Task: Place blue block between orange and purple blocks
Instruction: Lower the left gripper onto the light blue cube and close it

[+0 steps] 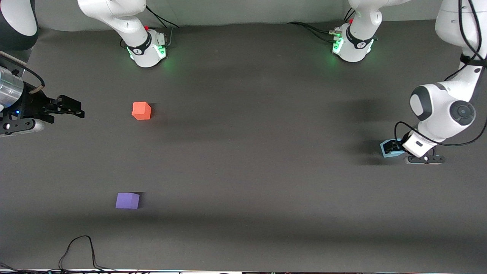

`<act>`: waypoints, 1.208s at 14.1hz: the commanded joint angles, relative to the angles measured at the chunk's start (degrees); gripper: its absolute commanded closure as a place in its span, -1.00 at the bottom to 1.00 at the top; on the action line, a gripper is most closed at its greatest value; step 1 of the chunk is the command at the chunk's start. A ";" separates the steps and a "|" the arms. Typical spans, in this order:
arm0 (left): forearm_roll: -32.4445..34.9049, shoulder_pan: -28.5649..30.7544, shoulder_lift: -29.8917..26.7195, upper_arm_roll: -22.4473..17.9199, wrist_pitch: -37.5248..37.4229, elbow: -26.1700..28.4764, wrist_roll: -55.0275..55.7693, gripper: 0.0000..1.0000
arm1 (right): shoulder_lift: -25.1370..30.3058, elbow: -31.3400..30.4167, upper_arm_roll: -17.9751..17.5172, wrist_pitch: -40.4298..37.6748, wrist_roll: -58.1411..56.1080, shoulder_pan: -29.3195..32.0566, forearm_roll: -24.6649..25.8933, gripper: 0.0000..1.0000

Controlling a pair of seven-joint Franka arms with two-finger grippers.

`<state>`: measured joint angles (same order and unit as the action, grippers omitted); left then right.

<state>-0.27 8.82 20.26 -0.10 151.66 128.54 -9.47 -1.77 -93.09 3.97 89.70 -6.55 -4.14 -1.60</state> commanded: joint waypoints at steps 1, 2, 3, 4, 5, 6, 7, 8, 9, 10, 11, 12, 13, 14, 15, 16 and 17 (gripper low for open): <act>0.63 0.84 0.12 -0.16 3.12 2.68 -0.72 -1.00 | 0.89 -0.52 0.51 -0.31 -1.28 -0.43 -0.77 -1.00; 0.63 0.84 0.21 -0.16 3.03 2.68 -0.72 -1.00 | 0.89 -0.60 0.51 -0.31 -1.19 -0.43 -0.77 -1.00; 0.63 0.84 0.21 -0.16 2.94 2.59 -0.64 -0.97 | 0.89 -0.61 0.51 -0.31 -1.19 -0.43 -0.77 -1.00; 0.63 0.84 0.13 -0.08 2.77 2.59 -0.64 -0.61 | 0.80 -0.61 0.51 -0.31 -1.19 -0.43 -0.77 -1.00; 0.63 0.84 0.13 -0.08 2.68 2.59 -0.46 -0.21 | 0.89 -0.61 0.51 -0.40 -1.27 -0.43 -0.77 -1.00; 0.63 0.84 0.21 -0.08 2.68 2.59 -0.11 -0.02 | 0.89 -0.61 0.51 -0.31 -1.28 -0.43 -0.77 -1.00; 0.63 0.84 0.21 -0.08 2.51 2.51 -0.02 0.02 | 0.80 -0.61 0.51 -0.31 -1.28 -0.43 -0.77 -1.00; 0.63 0.84 0.13 -0.08 2.07 2.16 -0.02 0.02 | 0.72 -0.61 0.51 -0.40 -1.28 -0.43 -0.77 -1.00; 0.63 0.67 -0.22 -0.08 1.54 1.81 -0.11 0.02 | 0.80 -0.61 0.51 -0.40 -1.28 -0.43 -0.77 -1.00; 0.63 0.32 -0.66 -0.08 -0.38 0.85 -0.20 0.02 | 0.80 -0.61 0.60 -0.40 -1.28 -0.43 -0.77 -1.00; 0.71 0.14 -1.53 0.01 -4.40 -1.51 -0.20 0.02 | 0.89 -0.61 0.60 -0.40 -1.36 -0.43 -0.77 -1.00; 0.80 -0.03 -2.67 0.27 -10.09 -5.02 -0.20 0.02 | 0.80 -0.61 0.68 -0.40 -1.36 -0.43 -0.77 -1.00; 1.24 -0.91 -3.64 0.36 -16.94 -8.88 -0.11 0.02 | 0.80 -0.61 0.68 -0.40 -1.54 -0.43 -0.77 -1.00; 1.33 -2.31 -4.35 0.36 -23.79 -13.10 0.15 0.02 | 0.89 -0.61 0.68 -0.40 -1.71 -0.43 -0.77 -1.00; 1.33 -4.41 -4.62 0.36 -31.43 -18.36 1.11 0.02 | 0.89 -0.61 0.68 -0.40 -1.71 -0.34 -0.77 -1.00; 1.42 -6.08 -4.53 0.54 -36.82 -22.41 4.25 0.02 | 0.89 -0.61 0.77 -0.40 -1.71 -0.43 -0.77 -1.00; 1.50 -8.80 -4.36 0.63 -40.87 -25.50 7.77 0.02 | 0.89 -0.69 0.77 -0.40 -1.71 -0.43 -0.77 -1.00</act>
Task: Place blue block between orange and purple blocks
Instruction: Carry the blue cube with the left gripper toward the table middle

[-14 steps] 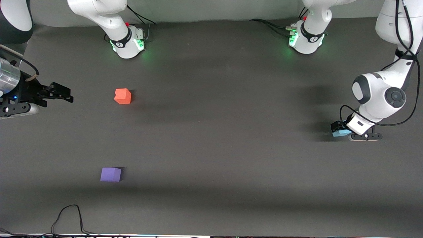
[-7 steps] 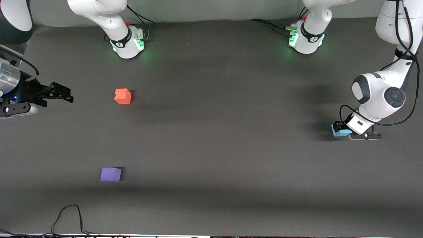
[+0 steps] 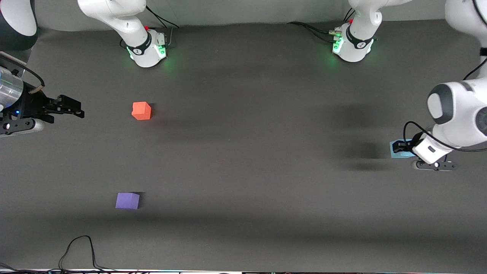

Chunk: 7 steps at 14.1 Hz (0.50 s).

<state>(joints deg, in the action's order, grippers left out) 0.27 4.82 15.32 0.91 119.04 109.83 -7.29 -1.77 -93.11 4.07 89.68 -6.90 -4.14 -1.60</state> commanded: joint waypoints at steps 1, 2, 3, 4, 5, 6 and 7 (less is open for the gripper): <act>0.88 -8.21 0.76 -0.38 -11.08 -9.17 9.27 0.02 | 0.89 -0.58 0.68 -0.39 -1.36 -0.34 -0.77 -1.00; 0.53 -11.29 1.11 -0.29 -12.76 -11.46 14.61 0.02 | 0.89 -0.67 0.76 -0.39 -1.36 -0.34 -0.77 -1.00; 0.35 -14.89 2.25 -0.03 -13.56 -14.18 21.02 0.02 | 0.81 -0.67 0.76 -0.39 -1.36 -0.34 -0.77 -1.00; 0.26 -18.67 4.00 0.23 -13.74 -16.90 26.91 0.02 | 0.89 -0.67 0.68 -0.39 -1.36 -0.34 -0.77 -1.00; 0.09 -22.71 6.02 0.23 -13.40 -19.19 32.54 0.03 | 0.72 -0.67 0.76 -0.39 -1.36 -0.34 -0.77 -1.00; 0.09 -26.49 8.47 0.23 -13.05 -22.26 38.17 0.03 | 0.63 -0.67 0.76 -0.39 -1.36 -0.34 -0.77 -1.00; 0.09 -30.27 11.19 0.23 -12.69 -25.25 43.01 0.03 | 0.63 -0.67 0.68 -0.39 -1.36 -0.34 -0.77 -1.00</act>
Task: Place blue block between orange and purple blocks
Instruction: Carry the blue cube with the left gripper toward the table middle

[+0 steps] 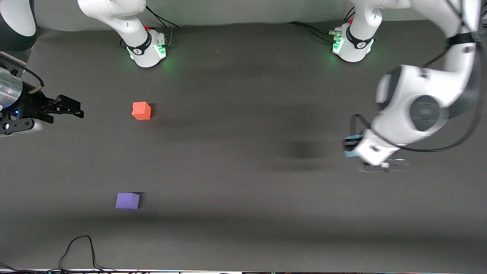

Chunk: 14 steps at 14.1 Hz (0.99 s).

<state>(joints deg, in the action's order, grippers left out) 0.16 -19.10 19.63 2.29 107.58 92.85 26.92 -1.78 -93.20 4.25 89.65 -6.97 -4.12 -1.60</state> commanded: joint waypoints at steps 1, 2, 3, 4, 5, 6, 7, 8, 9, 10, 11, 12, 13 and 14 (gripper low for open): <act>0.19 -10.65 10.30 -1.15 -0.97 -11.52 13.81 0.03 | 0.64 -0.58 0.58 -0.36 -1.30 -0.37 -0.77 -1.00; 0.36 -14.43 13.73 -1.15 -0.88 -15.55 17.95 0.03 | 0.64 -0.58 0.58 -0.36 -1.30 -0.37 -0.77 -1.00; 0.63 -17.34 16.90 -1.15 -0.79 -18.99 21.04 0.03 | 0.55 -0.58 0.58 -0.36 -1.30 -0.37 -0.77 -1.00; 0.72 -20.07 19.45 -1.24 -0.61 -21.46 23.25 0.03 | 0.46 -0.58 0.58 -0.36 -1.30 -0.37 -0.77 -1.00; 0.80 -22.45 21.48 -1.33 0.87 -22.88 24.66 0.03 | 0.46 -0.58 0.58 -0.36 -1.30 -0.28 -0.77 -1.00; 0.98 -24.47 23.15 -1.41 4.19 -23.06 26.33 0.03 | 0.46 -0.58 0.58 -0.36 -1.30 -0.36 -0.77 -1.00; 2.02 -26.58 24.82 -1.50 7.88 -23.07 28.34 0.03 | 0.37 -0.67 0.58 -0.36 -1.30 -0.37 -0.77 -1.00; 3.25 -27.99 26.75 -1.59 11.04 -23.15 30.37 0.03 | 0.37 -0.67 0.58 -0.36 -1.30 -0.28 -0.77 -1.00; 4.22 -28.96 28.51 -1.59 12.82 -23.33 31.26 0.03 | 0.46 -0.67 0.58 -0.36 -1.30 -0.36 -0.77 -1.00; 4.49 -29.67 30.10 -1.68 13.97 -23.33 31.61 0.03 | 0.46 -0.67 0.58 -0.36 -1.30 -0.37 -0.77 -1.00; 4.58 -30.46 31.42 -1.94 14.93 -23.33 31.62 0.03 | 0.37 -0.67 0.58 -0.36 -1.30 -0.37 -0.77 -1.00; 4.93 -30.82 32.48 -2.03 15.55 -23.33 31.97 0.03 | 0.37 -0.67 0.58 -0.36 -1.30 -0.37 -0.77 -1.00; 5.98 -30.91 33.18 -1.94 16.26 -23.33 32.06 0.03 | 0.37 -0.67 0.58 -0.36 -1.30 -0.37 -0.77 -1.00; 6.08 -30.91 33.63 -1.94 17.05 -23.24 31.97 0.03 | 0.29 -0.67 0.58 -0.36 -1.30 -0.37 -0.77 -1.00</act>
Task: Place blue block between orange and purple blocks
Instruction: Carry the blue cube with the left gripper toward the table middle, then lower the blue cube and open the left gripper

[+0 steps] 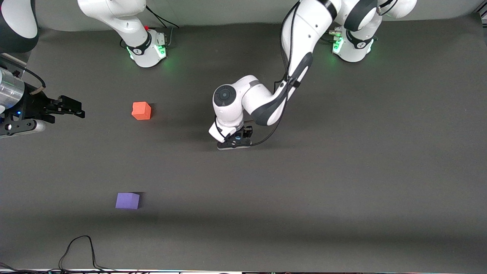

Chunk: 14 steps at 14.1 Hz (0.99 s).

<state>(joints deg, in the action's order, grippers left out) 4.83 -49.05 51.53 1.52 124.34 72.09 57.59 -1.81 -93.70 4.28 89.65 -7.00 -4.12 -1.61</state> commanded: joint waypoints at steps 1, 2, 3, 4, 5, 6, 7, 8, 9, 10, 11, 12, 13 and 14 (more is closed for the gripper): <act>1.41 -0.96 1.82 -1.08 0.55 -2.48 1.30 0.03 | 0.31 -0.17 0.56 -0.36 -1.26 -0.37 -0.77 -1.00; 1.41 -0.96 1.91 -1.08 0.56 -2.48 1.30 -0.05 | 0.31 -0.17 0.56 -0.36 -1.26 -0.37 -0.77 -1.00; 1.41 -0.87 1.91 -0.99 0.56 -2.48 1.12 -0.45 | 0.31 -0.17 0.56 -0.36 -1.26 -0.37 -0.77 -1.00; 1.41 -0.87 1.91 -0.99 0.56 -2.48 0.95 -0.99 | 0.31 -0.17 0.56 -0.36 -1.26 -0.37 -0.77 -1.00; 1.15 -0.70 1.56 -0.99 0.47 -2.56 1.03 -1.00 | 0.31 -0.17 0.56 -0.36 -1.26 -0.37 -0.77 -1.00; 0.88 0.00 0.69 -0.90 -0.92 -2.57 0.69 -1.00 | 0.31 -0.17 0.47 -0.36 -1.26 -0.45 -0.77 -1.00; 0.71 1.31 -0.80 -0.64 -2.68 -2.57 0.42 -1.00 | 0.31 -0.25 0.47 -0.36 -1.26 -0.54 -0.77 -1.00; 0.62 3.33 -2.38 -0.03 -5.57 -2.57 -0.97 -1.00 | 0.31 -0.51 0.30 -0.36 -1.26 -0.54 -0.77 -1.00; -0.95 5.87 -4.83 1.37 -8.73 -2.57 -4.03 -1.00 | 0.40 -0.78 0.21 -0.36 -1.17 -0.63 -0.86 -1.00; -4.27 9.64 -8.08 2.52 -12.07 -2.57 -8.24 -1.00 | 0.31 -0.69 0.12 -0.36 -1.00 -1.33 -0.94 -1.00; -7.52 13.24 -12.02 2.87 -15.84 -2.30 -12.54 -1.00 | 0.31 -0.52 0.12 -0.36 -0.30 -2.72 -1.03 -1.00; -10.77 16.67 -15.54 2.88 -19.36 -1.95 -16.85 -1.00 | 0.31 -0.52 0.12 -0.36 -0.03 -4.30 -1.03 -1.00; -12.81 19.84 -18.19 2.88 -22.79 -1.86 -20.55 -1.00 | 0.23 -0.43 0.12 -0.18 0.49 -5.63 -1.47 -1.00; -13.26 23.00 -20.57 2.88 -26.56 -1.95 -22.85 -1.00 | 0.05 -0.26 0.12 -0.09 2.67 -7.03 -2.52 -1.00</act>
<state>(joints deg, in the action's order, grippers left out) -5.55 -32.26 37.97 2.92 103.73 66.91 40.67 -1.92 -93.96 4.00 89.63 -6.64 -8.19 -2.38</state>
